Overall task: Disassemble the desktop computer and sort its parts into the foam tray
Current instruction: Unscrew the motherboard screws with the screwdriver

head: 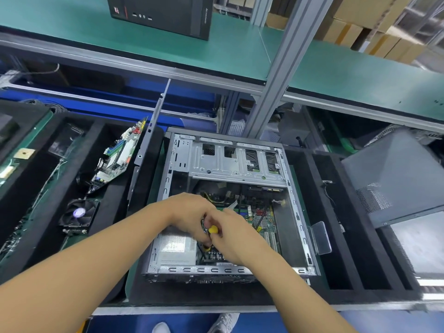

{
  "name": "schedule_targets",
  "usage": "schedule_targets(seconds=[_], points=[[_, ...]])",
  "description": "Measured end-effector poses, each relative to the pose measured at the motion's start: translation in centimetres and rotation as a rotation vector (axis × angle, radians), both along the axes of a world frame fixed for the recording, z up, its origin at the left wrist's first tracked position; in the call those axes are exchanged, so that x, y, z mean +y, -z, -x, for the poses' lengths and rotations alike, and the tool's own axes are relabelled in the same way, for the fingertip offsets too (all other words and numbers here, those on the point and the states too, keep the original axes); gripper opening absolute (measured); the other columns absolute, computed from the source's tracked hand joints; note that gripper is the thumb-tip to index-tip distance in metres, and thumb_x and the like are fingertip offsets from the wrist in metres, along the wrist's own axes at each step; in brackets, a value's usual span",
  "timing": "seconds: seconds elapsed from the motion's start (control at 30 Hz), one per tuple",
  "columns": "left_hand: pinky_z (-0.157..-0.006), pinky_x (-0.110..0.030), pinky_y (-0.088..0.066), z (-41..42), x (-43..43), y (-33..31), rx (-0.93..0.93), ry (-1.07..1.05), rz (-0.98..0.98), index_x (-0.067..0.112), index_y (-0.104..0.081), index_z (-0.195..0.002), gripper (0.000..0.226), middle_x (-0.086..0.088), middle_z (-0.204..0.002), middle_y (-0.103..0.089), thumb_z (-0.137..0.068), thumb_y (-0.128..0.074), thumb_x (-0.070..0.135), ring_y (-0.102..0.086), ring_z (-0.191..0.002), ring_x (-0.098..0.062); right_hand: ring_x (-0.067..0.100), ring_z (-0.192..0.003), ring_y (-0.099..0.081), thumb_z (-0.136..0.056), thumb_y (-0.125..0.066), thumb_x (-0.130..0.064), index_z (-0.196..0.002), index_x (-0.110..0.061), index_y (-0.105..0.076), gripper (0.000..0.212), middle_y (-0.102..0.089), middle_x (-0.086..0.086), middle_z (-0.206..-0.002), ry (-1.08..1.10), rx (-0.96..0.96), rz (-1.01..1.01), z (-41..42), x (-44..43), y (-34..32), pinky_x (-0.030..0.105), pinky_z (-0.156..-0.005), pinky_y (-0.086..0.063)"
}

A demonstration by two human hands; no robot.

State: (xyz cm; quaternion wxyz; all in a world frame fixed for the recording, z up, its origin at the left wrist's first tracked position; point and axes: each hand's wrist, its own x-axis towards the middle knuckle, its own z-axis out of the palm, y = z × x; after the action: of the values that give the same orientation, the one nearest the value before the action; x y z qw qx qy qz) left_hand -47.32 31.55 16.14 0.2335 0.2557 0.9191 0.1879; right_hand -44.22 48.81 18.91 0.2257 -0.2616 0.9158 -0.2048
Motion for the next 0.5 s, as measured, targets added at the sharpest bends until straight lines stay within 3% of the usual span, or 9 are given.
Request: schedule_targets(seconds=[0.07, 0.17, 0.23, 0.37, 0.5], points=[[-0.072, -0.032, -0.052, -0.03, -0.01, 0.21, 0.026, -0.012, 0.001, 0.050, -0.052, -0.075, 0.031, 0.026, -0.076, -0.058, -0.050, -0.062, 0.065, -0.055, -0.075, -0.001, 0.022, -0.083, -0.052, -0.090, -0.057, -0.021, -0.099, -0.033, -0.043, 0.020, -0.046, -0.004, -0.096, 0.030, -0.022, 0.020, -0.02, 0.06, -0.04, 0.035, -0.074, -0.045], [-0.077, -0.036, -0.053, 0.11, -0.03, 0.63, 0.042, -0.006, 0.037, 0.042, -0.059, -0.087, 0.046, 0.020, -0.084, -0.062, -0.051, -0.059, 0.071, -0.058, -0.082, -0.005, 0.015, -0.071, -0.049, -0.090, -0.058, -0.049, -0.098, -0.028, -0.037, 0.030, -0.048, -0.010, -0.082, 0.099, 0.067, -0.041, -0.32, -0.07, -0.03, 0.031, -0.055, -0.036], [-0.078, -0.038, -0.052, 0.13, -0.03, 0.82, 0.046, 0.006, 0.055, 0.041, -0.059, -0.088, 0.052, 0.020, -0.088, -0.063, -0.051, -0.060, 0.078, -0.059, -0.086, -0.007, 0.018, -0.071, -0.049, -0.091, -0.055, -0.056, -0.100, -0.024, -0.042, 0.036, -0.053, -0.006, -0.085, 0.116, 0.124, -0.109, -0.36, -0.28, 0.04, 0.032, -0.057, -0.036], [-0.081, -0.037, -0.052, 0.15, -0.09, 0.67, 0.013, 0.008, 0.024, 0.048, -0.058, -0.091, 0.057, 0.025, -0.093, -0.063, -0.048, -0.065, 0.085, -0.058, -0.092, -0.003, 0.020, -0.080, -0.050, -0.094, -0.059, -0.040, -0.098, -0.023, -0.047, 0.021, -0.054, -0.002, -0.090, 0.113, 0.084, -0.048, -0.03, -0.28, 0.01, 0.030, -0.066, -0.037], [-0.082, -0.038, -0.052, 0.26, -0.11, 0.30, -0.018, 0.020, 0.003, 0.055, -0.056, -0.077, 0.030, 0.025, -0.094, -0.062, -0.057, -0.068, 0.073, -0.057, -0.092, -0.002, 0.021, -0.083, -0.051, -0.090, -0.060, -0.021, -0.095, -0.024, -0.052, 0.010, -0.051, -0.002, -0.092, 0.092, 0.016, -0.040, 0.38, 0.15, -0.22, 0.029, -0.068, -0.036]])
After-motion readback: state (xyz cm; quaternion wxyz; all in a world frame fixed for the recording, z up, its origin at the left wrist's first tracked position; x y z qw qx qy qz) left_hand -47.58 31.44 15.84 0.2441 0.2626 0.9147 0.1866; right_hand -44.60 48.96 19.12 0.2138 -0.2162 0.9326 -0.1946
